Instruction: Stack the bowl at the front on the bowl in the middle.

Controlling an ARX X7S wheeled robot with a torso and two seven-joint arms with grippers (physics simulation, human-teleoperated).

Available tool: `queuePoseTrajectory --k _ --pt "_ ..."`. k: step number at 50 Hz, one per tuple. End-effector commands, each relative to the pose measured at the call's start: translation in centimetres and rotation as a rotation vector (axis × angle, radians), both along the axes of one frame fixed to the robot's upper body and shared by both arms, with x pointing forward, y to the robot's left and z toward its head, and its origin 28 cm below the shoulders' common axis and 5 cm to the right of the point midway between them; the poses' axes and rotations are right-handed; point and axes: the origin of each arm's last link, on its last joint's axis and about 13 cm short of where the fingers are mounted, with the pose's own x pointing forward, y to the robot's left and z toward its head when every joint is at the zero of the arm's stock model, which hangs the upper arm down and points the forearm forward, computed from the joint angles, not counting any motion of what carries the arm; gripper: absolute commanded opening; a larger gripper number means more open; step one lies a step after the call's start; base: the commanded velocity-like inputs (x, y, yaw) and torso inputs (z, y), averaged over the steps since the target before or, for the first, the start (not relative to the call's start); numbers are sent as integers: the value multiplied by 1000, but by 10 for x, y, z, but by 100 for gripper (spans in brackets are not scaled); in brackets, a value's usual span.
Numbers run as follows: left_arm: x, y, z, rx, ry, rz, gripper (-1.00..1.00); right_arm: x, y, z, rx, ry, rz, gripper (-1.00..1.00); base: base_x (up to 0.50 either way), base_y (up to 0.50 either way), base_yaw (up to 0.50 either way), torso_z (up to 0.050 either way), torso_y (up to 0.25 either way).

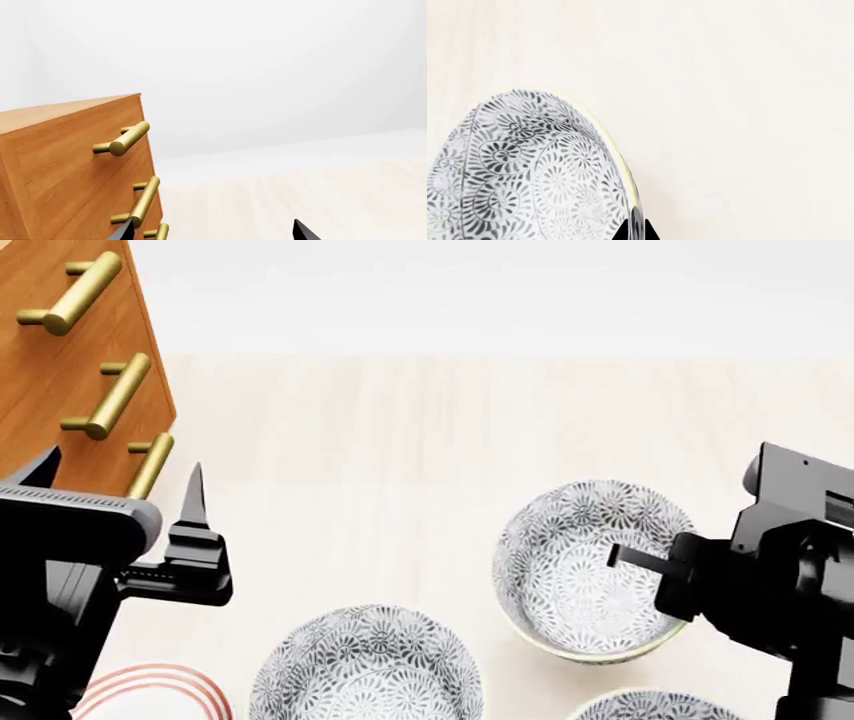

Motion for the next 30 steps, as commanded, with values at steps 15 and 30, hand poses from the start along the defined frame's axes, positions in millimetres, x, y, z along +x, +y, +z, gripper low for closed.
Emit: queuePoseTrajectory --k 15,30 --pt "2 -1 0 -6 3 -1 100 -44 3 90 -60 -134 51 -100 0 0 0 0 0" --pt "1 -2 6 -4 -7 -5 100 -70 16 119 -85 -181 142 -100 0 0 0 0 0"
